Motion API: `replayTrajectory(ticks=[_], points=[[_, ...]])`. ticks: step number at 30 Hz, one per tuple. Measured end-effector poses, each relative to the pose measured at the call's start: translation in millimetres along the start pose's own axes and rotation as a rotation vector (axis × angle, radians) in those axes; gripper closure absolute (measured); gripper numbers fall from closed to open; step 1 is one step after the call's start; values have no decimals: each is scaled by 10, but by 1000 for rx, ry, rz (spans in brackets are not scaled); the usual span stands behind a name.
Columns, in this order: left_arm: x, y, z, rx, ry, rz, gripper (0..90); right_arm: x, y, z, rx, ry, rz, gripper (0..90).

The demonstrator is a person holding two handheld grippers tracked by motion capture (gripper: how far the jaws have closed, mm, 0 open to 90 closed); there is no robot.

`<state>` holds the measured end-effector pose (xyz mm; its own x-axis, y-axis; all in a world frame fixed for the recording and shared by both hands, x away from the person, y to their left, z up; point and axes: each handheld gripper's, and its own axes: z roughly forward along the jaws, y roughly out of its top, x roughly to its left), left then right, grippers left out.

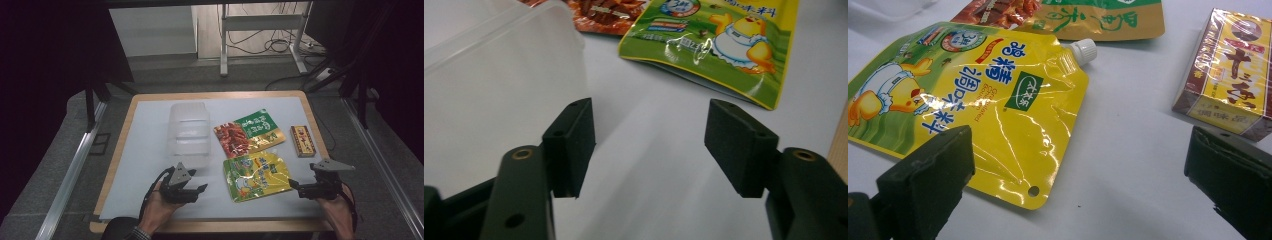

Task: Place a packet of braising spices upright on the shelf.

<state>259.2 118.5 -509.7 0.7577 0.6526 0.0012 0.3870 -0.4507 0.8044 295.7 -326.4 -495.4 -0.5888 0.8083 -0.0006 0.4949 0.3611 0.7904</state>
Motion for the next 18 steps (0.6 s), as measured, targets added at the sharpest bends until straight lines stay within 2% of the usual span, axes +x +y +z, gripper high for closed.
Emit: replayTrajectory(ticks=[8,9,15,18], points=[[-14,65,132,-12,-23,7,526,11,9,2,3,-1,0,0],[-16,83,174,-14,-35,8,540,12,9,2,3,-1,0,0],[-72,151,271,-25,-24,12,664,19,12,5,1,1,2,0],[-91,192,334,-31,-49,8,735,18,9,12,6,1,0,0]])
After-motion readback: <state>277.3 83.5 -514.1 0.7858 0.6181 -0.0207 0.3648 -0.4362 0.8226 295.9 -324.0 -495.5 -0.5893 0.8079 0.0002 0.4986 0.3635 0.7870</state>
